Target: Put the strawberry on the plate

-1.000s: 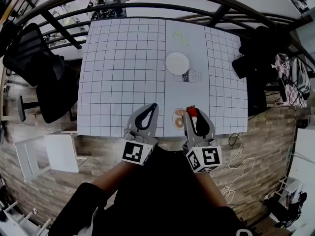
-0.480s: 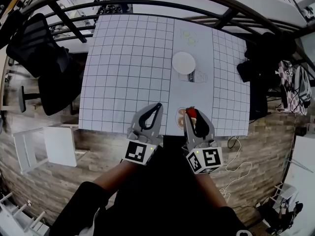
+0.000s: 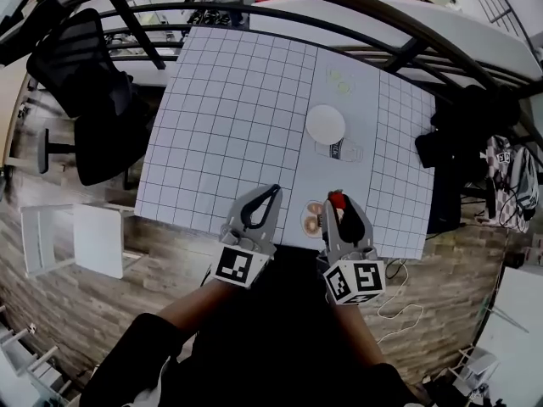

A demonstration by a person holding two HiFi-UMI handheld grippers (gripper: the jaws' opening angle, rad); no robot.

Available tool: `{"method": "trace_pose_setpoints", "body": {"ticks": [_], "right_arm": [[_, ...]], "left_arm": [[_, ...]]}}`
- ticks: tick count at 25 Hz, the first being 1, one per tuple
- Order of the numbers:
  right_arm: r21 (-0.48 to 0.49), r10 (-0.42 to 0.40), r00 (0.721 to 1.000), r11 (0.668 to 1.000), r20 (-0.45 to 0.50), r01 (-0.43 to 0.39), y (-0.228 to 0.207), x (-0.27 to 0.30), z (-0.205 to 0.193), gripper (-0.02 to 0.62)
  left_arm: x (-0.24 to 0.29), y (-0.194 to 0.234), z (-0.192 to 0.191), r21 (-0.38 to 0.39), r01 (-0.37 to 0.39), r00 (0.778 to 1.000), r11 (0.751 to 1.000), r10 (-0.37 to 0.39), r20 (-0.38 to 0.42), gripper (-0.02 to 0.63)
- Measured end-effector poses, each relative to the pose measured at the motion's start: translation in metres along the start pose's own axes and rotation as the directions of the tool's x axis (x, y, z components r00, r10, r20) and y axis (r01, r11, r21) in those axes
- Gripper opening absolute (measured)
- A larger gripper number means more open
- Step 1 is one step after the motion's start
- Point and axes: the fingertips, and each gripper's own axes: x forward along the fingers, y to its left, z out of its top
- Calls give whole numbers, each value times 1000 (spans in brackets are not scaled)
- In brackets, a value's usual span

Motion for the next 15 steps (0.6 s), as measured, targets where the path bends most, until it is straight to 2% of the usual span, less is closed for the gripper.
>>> {"method": "trace_pose_setpoints", "body": {"ticks": [6,15], "right_arm": [[-19,7,1000,1000,-26,-8,-29,22,-5,130],[-24,34,996,999,-87,-37,-78,68,-11,130]], "left_arm": [[33,-13,-8,4,17,1000,1000,-17,-26,8],[92,-19,-18,-3,4,998,1000,-4,-65,8]]}}
